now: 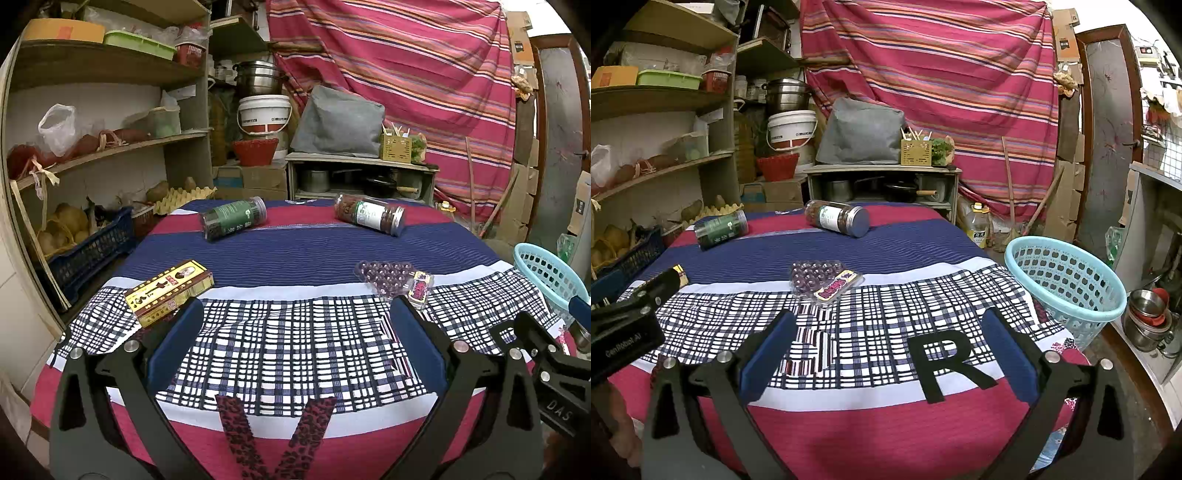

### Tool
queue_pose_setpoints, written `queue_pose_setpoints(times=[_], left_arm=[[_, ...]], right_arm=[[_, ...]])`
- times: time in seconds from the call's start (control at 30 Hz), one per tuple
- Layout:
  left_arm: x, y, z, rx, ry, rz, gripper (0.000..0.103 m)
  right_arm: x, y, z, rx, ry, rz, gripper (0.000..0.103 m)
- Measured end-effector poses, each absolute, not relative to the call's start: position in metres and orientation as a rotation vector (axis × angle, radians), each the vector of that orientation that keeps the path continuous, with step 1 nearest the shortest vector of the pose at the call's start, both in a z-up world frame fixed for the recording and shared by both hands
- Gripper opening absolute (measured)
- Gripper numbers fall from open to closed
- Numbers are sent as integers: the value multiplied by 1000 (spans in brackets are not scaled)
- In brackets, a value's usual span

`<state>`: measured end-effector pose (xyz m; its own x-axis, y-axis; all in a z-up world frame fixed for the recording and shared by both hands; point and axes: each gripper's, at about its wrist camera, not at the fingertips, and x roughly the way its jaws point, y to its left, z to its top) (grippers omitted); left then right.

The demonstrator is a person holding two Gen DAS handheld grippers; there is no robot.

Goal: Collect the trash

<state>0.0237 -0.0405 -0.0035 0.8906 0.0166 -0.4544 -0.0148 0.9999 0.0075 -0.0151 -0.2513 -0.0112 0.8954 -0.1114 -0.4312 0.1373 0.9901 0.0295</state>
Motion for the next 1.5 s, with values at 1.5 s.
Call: queue_pose_setpoints(times=[1.5], left_arm=[[27,-40,2,6,472,15,98]], right_arm=[[-15,-252,-12,59,446,-129,98]])
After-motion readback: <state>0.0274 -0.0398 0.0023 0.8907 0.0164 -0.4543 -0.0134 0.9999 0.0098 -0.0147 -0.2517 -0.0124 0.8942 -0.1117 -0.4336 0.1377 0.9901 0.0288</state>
